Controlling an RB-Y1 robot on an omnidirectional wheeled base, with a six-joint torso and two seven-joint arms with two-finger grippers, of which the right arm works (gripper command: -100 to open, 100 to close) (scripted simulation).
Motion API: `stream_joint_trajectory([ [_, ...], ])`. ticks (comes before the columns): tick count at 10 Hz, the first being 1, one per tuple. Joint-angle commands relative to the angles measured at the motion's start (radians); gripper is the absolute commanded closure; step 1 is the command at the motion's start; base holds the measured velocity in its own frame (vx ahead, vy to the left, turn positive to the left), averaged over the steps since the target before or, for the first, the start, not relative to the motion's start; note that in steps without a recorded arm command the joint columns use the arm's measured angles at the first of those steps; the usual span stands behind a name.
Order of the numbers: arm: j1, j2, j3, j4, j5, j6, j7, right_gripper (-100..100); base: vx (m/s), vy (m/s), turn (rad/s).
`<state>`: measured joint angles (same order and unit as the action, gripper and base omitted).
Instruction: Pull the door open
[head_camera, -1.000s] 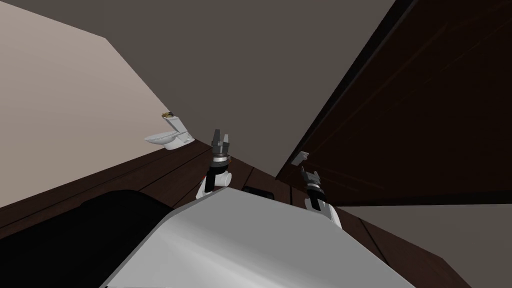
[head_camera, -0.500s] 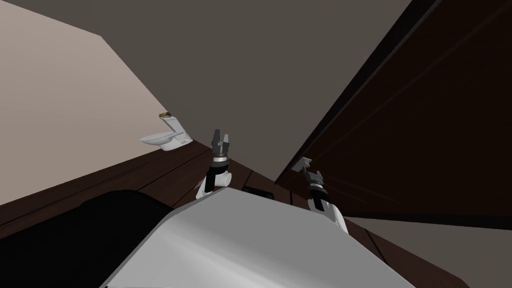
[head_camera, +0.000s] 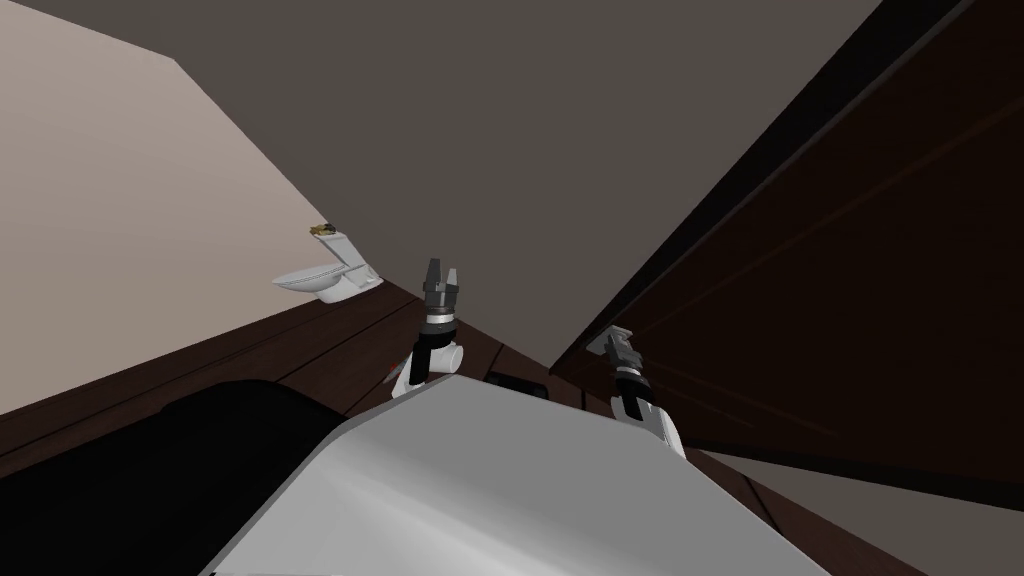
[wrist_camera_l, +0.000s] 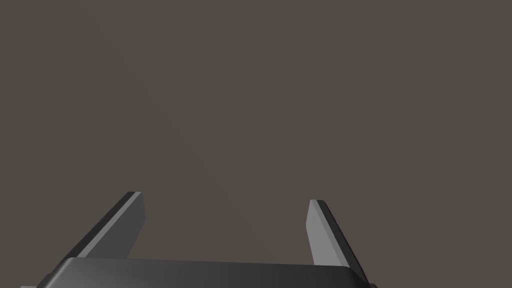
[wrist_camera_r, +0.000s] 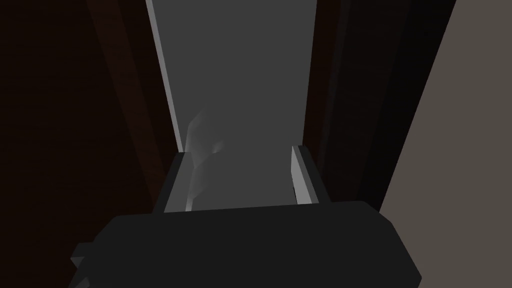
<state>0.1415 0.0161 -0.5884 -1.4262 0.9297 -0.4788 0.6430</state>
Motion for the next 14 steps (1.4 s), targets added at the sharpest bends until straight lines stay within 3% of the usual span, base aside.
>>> stream_joint_trajectory([
  [1,0.001,0.0,0.0,0.0,0.0,0.0,-0.001,100,-0.032,0.006,0.001],
  [5,0.001,0.0,0.0,0.0,0.0,0.0,-0.001,100,-0.013,0.002,0.002],
  [10,-0.006,-0.022,0.03,0.016,-0.081,0.007,-0.116,100,-0.035,-0.014,0.026],
  [13,-0.014,-0.039,0.054,0.027,-0.153,0.011,-0.201,100,-0.052,-0.018,0.038],
  [14,-0.014,-0.039,0.054,0.027,-0.153,0.011,-0.21,100,-0.036,-0.012,0.015],
])
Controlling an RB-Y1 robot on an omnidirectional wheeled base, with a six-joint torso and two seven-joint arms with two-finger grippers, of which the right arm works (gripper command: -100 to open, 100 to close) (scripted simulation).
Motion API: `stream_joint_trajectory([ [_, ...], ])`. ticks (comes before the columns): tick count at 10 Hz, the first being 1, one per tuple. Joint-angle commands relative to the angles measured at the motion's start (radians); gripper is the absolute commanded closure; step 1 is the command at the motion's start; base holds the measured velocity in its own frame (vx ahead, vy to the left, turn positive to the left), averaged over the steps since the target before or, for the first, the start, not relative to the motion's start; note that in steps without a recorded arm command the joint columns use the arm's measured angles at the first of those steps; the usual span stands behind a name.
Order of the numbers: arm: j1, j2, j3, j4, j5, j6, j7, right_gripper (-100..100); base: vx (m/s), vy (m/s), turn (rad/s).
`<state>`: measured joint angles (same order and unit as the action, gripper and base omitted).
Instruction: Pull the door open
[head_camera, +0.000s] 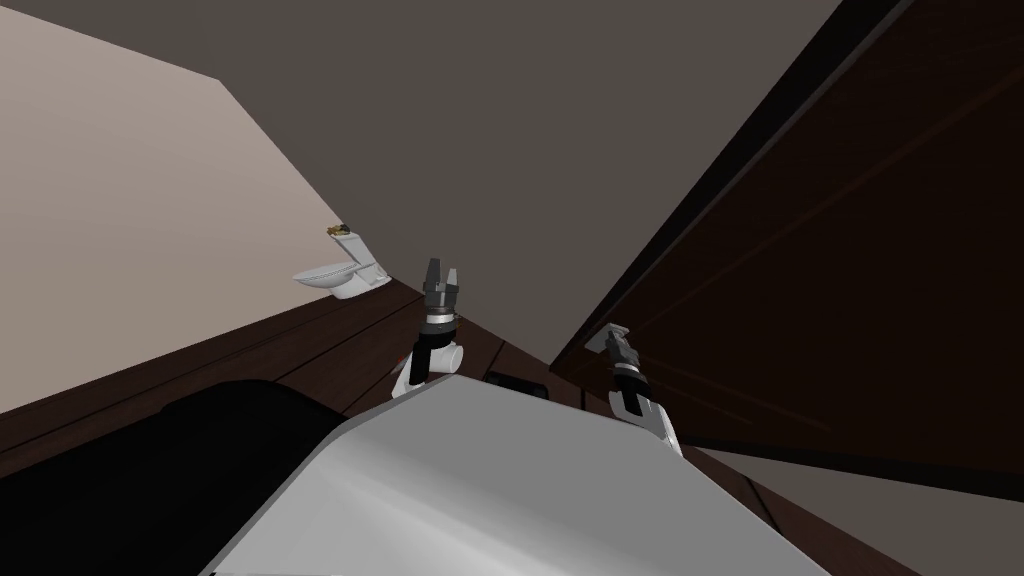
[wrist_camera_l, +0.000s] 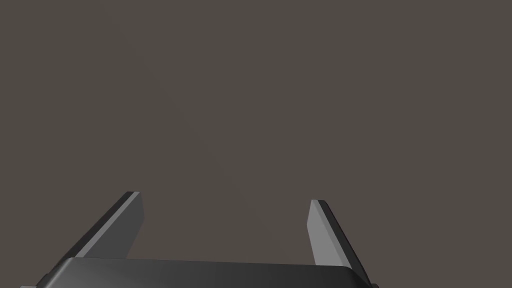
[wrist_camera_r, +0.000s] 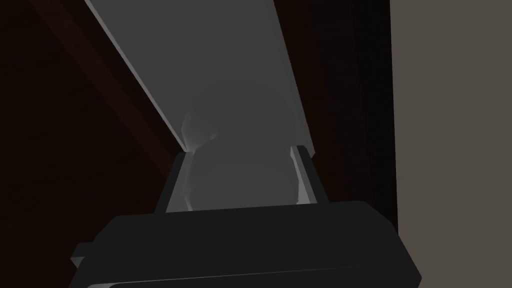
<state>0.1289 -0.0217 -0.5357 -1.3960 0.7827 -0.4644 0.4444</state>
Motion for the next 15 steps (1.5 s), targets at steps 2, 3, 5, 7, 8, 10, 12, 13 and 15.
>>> stream_joint_trajectory([
  [2,-0.008,-0.015,0.021,0.006,-0.063,0.0,-0.074,100,-0.046,-0.011,0.03],
  [3,-0.008,-0.015,0.021,0.006,-0.063,0.0,-0.083,100,-0.047,-0.016,0.021],
  [5,-0.014,-0.029,0.042,0.016,-0.124,0.004,-0.147,100,-0.049,-0.02,0.037],
  [7,-0.018,-0.036,0.054,0.021,-0.16,0.006,-0.197,100,-0.046,-0.02,0.024],
  [8,-0.022,-0.044,0.067,0.027,-0.191,0.009,-0.223,100,-0.07,-0.029,0.054],
  [10,-0.026,-0.052,0.079,0.033,-0.231,0.011,-0.277,100,-0.049,-0.017,0.032],
  [12,-0.03,-0.06,0.092,0.038,-0.269,0.013,-0.32,100,-0.041,-0.011,0.02],
  [13,-0.034,-0.068,0.105,0.045,-0.3,0.016,-0.347,100,-0.067,-0.027,0.038],
  [15,-0.038,-0.076,0.119,0.051,-0.348,0.018,-0.398,100,-0.059,-0.02,0.041],
])
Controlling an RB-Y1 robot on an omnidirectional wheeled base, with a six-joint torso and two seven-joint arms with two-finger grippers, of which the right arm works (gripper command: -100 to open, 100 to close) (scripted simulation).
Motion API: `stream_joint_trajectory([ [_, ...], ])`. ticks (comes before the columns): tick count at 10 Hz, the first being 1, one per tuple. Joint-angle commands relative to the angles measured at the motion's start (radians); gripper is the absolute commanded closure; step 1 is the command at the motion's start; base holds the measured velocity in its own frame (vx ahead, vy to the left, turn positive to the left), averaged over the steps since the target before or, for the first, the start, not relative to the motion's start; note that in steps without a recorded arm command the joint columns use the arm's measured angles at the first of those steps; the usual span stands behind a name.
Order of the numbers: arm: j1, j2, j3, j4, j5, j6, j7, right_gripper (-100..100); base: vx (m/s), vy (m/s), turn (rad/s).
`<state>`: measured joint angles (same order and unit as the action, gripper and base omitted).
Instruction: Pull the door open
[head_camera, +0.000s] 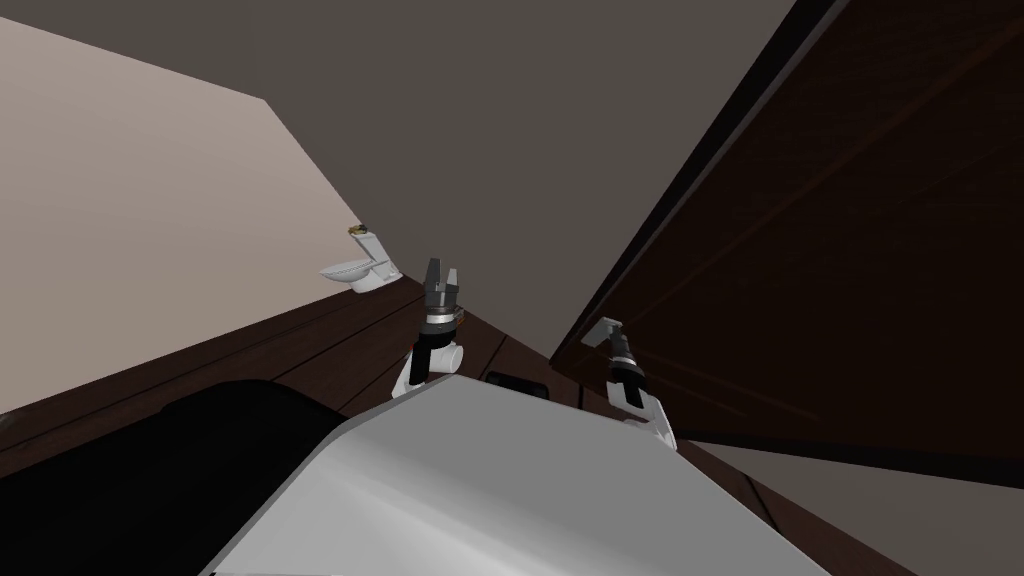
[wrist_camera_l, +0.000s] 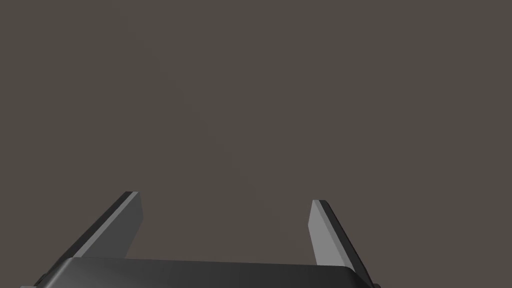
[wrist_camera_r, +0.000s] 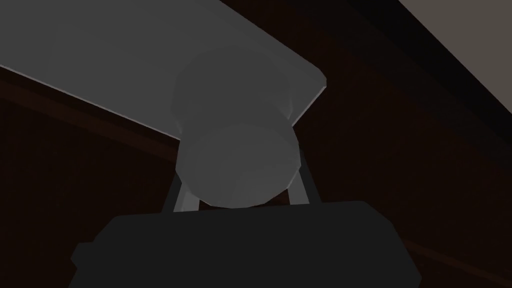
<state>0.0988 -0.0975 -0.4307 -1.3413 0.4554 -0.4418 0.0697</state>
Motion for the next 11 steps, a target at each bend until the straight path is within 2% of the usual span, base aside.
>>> stream_joint_trajectory([
  [1,-0.008,0.0,0.014,-0.004,-0.02,-0.004,-0.029,100,-0.049,-0.019,0.024],
  [3,-0.017,-0.016,0.042,0.009,-0.091,0.001,-0.093,100,-0.062,-0.025,0.048],
  [4,-0.017,-0.016,0.042,0.009,-0.102,0.001,-0.112,100,-0.056,-0.018,0.034],
  [5,-0.021,-0.025,0.057,0.015,-0.142,0.003,-0.145,100,-0.056,-0.003,0.029],
  [6,-0.021,-0.025,0.057,0.015,-0.144,0.003,-0.153,100,-0.047,-0.013,0.014],
  [7,-0.026,-0.033,0.071,0.022,-0.186,0.006,-0.195,100,-0.058,-0.027,0.035],
  [8,-0.031,-0.041,0.086,0.029,-0.216,0.009,-0.223,100,-0.084,-0.035,0.047],
  [9,-0.031,-0.041,0.086,0.029,-0.228,0.009,-0.237,100,-0.055,-0.026,0.046],
  [10,-0.035,-0.05,0.101,0.035,-0.268,0.011,-0.271,100,-0.052,-0.024,0.051],
  [11,-0.035,-0.05,0.101,0.035,-0.272,0.011,-0.278,100,-0.045,-0.009,0.024],
])
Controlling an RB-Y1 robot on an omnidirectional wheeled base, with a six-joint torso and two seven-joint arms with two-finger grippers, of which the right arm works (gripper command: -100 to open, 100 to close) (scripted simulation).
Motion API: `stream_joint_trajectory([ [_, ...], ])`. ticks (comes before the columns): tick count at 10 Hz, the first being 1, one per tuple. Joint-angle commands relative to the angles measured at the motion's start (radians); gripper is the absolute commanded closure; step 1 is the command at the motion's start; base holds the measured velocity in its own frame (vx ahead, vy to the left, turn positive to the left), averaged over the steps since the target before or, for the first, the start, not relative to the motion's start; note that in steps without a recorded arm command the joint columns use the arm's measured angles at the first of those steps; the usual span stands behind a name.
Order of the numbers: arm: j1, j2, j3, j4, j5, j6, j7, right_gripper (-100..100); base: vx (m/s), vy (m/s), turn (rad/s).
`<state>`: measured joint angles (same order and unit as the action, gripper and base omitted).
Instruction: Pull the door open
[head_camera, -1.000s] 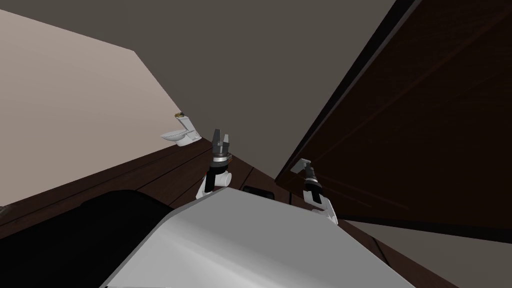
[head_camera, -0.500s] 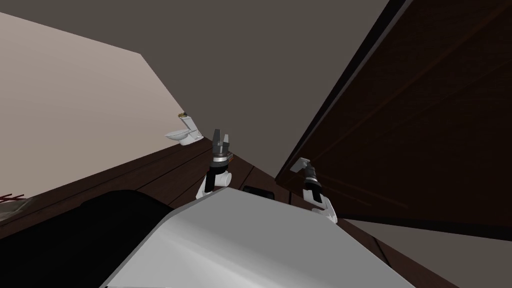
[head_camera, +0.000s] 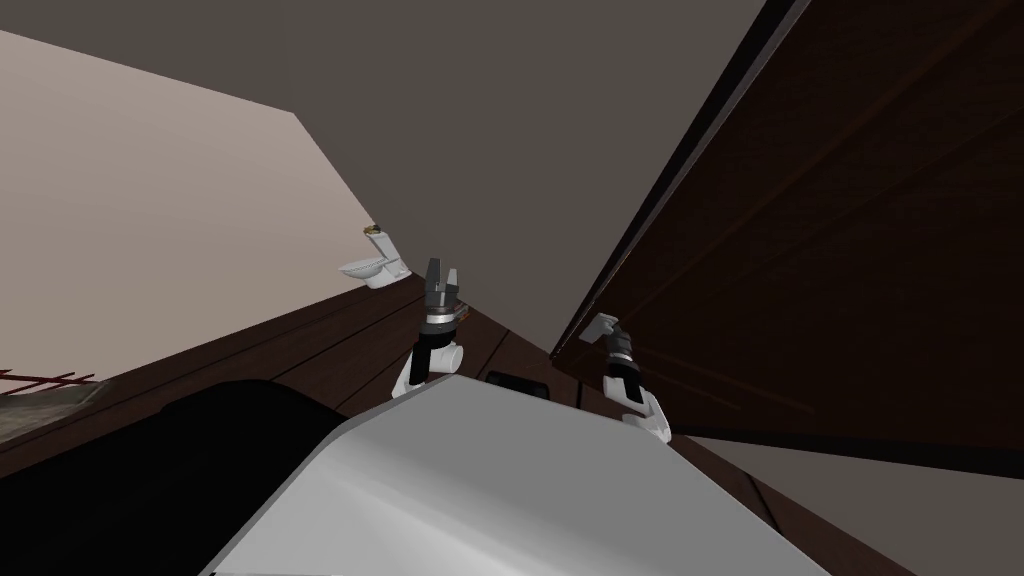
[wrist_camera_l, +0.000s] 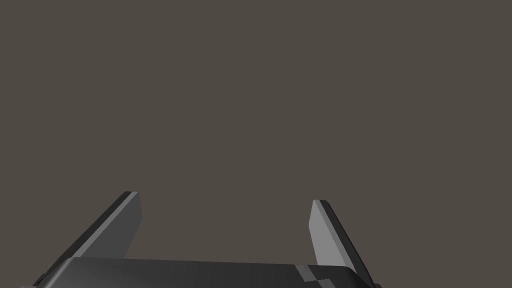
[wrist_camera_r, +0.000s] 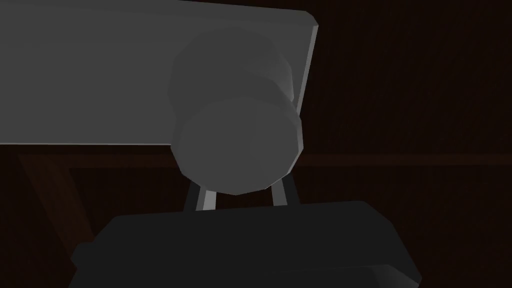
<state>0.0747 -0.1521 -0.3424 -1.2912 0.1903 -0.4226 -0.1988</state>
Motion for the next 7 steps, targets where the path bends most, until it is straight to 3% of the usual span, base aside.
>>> stream_joint_trajectory([
  [1,-0.016,-0.003,0.027,-0.008,-0.05,-0.005,-0.05,100,-0.062,-0.016,0.051],
  [3,-0.02,-0.012,0.042,-0.001,-0.093,-0.002,-0.093,100,-0.073,-0.022,0.042],
  [7,-0.034,-0.036,0.086,0.019,-0.216,0.006,-0.208,100,-0.061,-0.02,0.039],
])
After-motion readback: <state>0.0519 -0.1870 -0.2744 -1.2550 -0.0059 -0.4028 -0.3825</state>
